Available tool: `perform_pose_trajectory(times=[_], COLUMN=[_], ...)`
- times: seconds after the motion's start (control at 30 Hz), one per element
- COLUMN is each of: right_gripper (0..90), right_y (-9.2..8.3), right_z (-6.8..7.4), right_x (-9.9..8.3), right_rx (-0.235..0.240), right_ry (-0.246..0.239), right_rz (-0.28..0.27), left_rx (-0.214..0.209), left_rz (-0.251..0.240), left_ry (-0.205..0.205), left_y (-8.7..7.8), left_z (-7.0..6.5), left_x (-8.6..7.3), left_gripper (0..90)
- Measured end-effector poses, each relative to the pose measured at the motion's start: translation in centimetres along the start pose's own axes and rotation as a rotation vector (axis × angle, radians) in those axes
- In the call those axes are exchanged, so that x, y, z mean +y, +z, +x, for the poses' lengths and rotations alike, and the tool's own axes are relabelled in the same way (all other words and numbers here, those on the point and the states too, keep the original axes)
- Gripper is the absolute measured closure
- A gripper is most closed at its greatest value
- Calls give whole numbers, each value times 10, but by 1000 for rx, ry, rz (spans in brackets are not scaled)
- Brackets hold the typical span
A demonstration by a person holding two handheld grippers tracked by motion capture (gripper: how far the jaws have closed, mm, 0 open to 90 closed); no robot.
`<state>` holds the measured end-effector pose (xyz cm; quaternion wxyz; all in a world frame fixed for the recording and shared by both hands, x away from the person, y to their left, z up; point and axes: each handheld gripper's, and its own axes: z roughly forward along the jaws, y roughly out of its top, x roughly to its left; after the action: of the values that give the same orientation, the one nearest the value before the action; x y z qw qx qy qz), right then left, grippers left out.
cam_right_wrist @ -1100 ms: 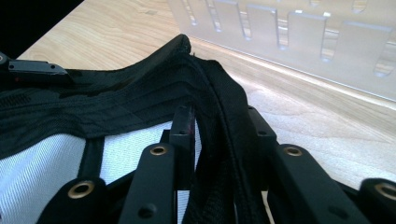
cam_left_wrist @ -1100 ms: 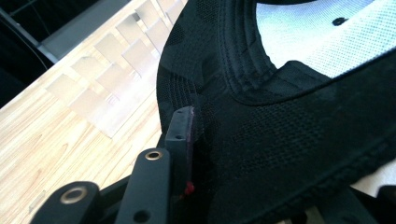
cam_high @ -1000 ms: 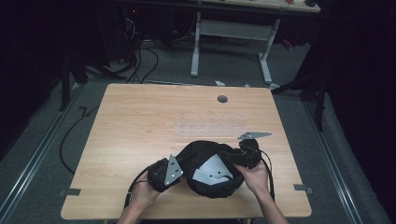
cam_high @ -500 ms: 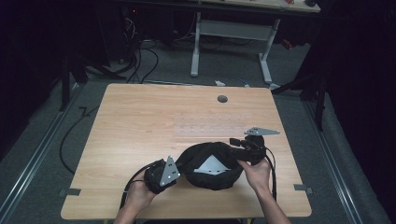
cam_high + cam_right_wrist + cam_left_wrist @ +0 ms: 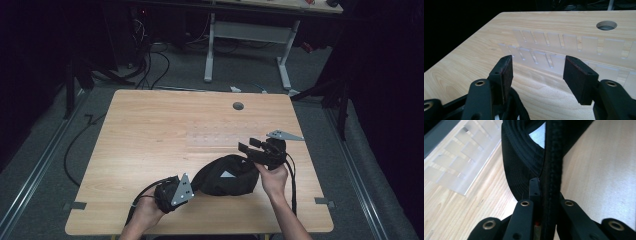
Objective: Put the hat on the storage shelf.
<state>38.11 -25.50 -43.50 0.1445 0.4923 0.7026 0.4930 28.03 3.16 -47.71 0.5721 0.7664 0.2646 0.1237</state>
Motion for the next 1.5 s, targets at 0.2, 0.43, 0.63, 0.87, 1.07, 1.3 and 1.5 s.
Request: perform_pose_trajectory(times=[0.2, 0.43, 0.63, 0.87, 1.07, 1.3, 1.5], right_gripper=[376, 381, 389, 414, 433, 447, 463], right_y=[1, -11, -9, 1, 2, 9, 10], right_z=[-6, -23, -26, -25, -24, -29, -31], right_x=[4, 7, -7, -38, -61, -79, -85], right_rx=[-25, -58, -91, -124, -149, -186, -223], right_ry=[33, 77, 48, -32, -91, -133, -179], right_rz=[-32, -73, -24, 87, 156, 213, 216], left_rx=[-45, -42, -26, 33, 58, 88, 100], left_rz=[18, -3, -82, -170, -225, -261, -279], left_ry=[-25, -65, -138, -233, -314, -377, -416], left_y=[-3, -13, -21, -26, -22, -16, -13], left_z=[-2, 4, 13, 32, 46, 60, 69], left_x=[1, 5, 12, 23, 32, 42, 48], left_gripper=[866, 866, 866, 866, 865, 866, 865])
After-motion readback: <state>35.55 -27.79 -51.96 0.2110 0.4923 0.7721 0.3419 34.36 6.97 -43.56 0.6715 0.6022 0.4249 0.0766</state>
